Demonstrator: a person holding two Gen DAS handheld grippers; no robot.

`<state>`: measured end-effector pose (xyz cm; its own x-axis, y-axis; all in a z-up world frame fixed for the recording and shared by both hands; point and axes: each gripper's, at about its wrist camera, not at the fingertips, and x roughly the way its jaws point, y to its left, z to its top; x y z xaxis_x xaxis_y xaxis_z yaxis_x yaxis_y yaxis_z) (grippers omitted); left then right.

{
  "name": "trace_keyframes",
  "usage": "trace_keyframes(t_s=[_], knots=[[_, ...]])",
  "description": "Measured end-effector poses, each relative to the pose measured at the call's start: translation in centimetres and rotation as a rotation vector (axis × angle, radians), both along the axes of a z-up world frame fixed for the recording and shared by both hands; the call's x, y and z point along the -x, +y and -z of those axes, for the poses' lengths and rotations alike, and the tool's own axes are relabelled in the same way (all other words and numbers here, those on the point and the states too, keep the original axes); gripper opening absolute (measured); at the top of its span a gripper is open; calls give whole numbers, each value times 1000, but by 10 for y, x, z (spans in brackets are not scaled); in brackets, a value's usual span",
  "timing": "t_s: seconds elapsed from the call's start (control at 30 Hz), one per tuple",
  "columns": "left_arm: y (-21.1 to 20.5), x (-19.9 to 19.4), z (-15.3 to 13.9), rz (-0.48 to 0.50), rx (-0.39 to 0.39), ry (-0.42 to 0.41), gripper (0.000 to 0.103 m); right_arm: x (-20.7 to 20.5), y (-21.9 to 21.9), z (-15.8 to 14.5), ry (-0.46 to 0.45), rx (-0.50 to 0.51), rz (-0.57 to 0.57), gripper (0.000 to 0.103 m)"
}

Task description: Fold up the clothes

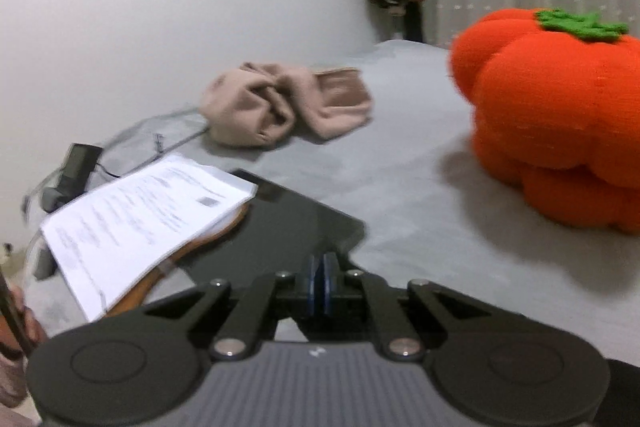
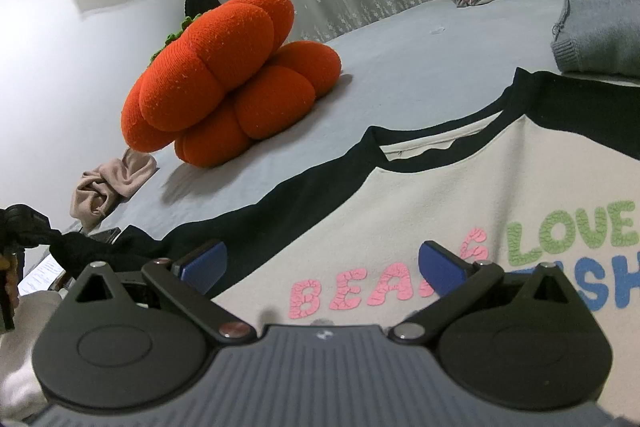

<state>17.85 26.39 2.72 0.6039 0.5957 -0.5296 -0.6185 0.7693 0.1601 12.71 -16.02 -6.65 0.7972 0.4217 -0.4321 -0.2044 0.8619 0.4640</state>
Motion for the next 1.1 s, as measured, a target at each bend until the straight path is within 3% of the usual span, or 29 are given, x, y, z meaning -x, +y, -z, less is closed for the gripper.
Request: trace_keyframes(t_s=[0.2, 0.4, 0.43, 0.53, 0.7, 0.77, 1.1], knots=[[19, -7, 5, -90, -92, 39, 1, 0, 0, 0, 0, 0, 0, 103], [42, -10, 14, -205, -5, 107, 4, 0, 1, 0, 1, 2, 0, 103], [42, -8, 13, -209, 1, 95, 9, 0, 0, 0, 1, 1, 0, 103], [34, -4, 7, -186, -10, 59, 52, 0, 0, 1, 1, 1, 0, 103], [-5, -3, 4, -22, 3, 17, 71, 0, 1, 1, 0, 8, 1, 103], [-27, -4, 7, 56, 22, 11, 74, 0, 1, 1, 0, 7, 1, 103], [-155, -16, 36, 614, 101, 56, 71, 3, -7, -4, -23, -2, 59, 103]])
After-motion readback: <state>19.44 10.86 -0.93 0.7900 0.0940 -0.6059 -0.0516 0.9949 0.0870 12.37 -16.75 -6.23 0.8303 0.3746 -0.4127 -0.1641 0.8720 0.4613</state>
